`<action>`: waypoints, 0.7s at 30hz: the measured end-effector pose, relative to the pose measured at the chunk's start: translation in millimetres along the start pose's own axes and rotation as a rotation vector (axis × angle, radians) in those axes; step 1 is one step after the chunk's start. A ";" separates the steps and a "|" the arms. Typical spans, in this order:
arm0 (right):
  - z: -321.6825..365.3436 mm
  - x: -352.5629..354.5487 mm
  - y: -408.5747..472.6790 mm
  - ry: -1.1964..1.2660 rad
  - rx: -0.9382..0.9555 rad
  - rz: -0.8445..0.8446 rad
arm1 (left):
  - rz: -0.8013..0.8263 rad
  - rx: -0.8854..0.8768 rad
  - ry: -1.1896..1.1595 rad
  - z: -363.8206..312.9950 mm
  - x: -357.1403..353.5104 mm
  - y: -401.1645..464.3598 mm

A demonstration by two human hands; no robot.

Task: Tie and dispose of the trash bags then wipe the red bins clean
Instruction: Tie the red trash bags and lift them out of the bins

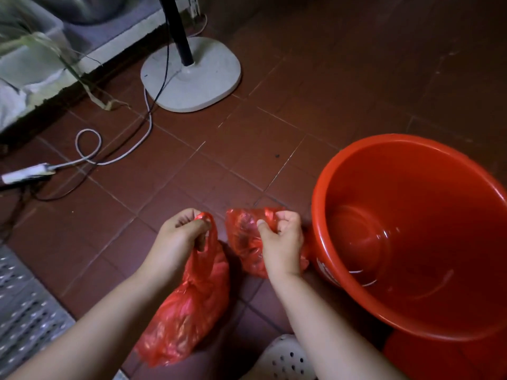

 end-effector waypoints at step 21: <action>397.1 88.9 -230.1 0.038 -0.283 0.277 | -0.084 0.119 -0.106 -304.3 196.0 -236.5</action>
Point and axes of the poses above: each hand's wrist, its own y-axis towards the middle knuckle, its own x-axis out of the back of the hand, z = x × y, the point moved 2 cm from there along y, towards the middle knuckle, and after that the axes turned 5 degrees about y, right-handed, at the moved point
